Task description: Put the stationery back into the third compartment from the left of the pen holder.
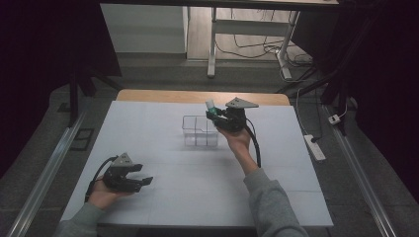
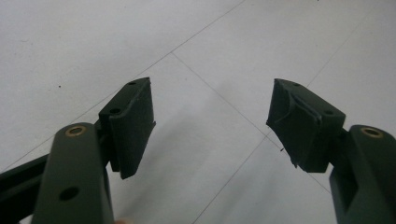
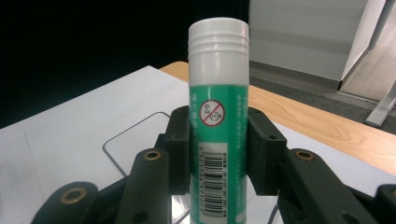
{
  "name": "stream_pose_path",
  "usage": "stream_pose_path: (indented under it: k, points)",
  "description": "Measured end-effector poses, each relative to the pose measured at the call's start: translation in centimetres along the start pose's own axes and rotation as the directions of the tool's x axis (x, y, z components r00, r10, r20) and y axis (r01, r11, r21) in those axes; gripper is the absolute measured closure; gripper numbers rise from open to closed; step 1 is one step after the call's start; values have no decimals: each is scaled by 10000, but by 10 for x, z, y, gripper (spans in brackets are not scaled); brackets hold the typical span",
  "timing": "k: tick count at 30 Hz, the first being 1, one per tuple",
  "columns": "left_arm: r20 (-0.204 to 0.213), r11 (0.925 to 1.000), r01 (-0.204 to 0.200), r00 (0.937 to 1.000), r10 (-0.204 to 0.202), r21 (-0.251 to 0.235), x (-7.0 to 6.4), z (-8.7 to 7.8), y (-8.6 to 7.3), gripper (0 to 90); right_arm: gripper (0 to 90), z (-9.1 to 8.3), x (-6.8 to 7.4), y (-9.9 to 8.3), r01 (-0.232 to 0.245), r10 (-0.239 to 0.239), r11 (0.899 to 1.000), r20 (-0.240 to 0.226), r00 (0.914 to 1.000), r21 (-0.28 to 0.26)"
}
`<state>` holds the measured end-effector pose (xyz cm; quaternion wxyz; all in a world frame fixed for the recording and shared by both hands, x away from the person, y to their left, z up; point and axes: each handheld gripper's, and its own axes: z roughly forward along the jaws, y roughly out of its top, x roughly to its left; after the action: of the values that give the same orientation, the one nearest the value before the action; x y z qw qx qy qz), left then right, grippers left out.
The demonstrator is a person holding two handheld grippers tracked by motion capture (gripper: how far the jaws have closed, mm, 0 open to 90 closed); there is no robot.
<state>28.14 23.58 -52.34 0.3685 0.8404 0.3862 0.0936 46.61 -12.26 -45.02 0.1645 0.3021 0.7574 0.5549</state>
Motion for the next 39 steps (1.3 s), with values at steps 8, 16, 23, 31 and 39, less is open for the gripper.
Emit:
stream_pose_path:
  k: [8,16,23,31,39]
  points:
    - [1,10000,16,10000,-16,19,0,0,0,307,640,7,-1,-4,-121,122,9998,68,9999,-143]
    - [3,10000,11,10000,-11,38,0,0,0,307,641,10,-5,-6,-233,237,9993,132,9996,-282]
    - [-12,10000,-1,10000,1,69,0,1,-1,306,641,15,-9,-14,-699,702,9969,79,9975,-357]
    - [-18,10000,19,10000,-19,43,0,0,-1,306,440,14,-7,-13,-637,649,9964,188,9977,-558]
    - [1,10000,-31,10000,31,56,0,1,-1,306,329,4,-12,-13,-975,987,9940,230,9949,-503]
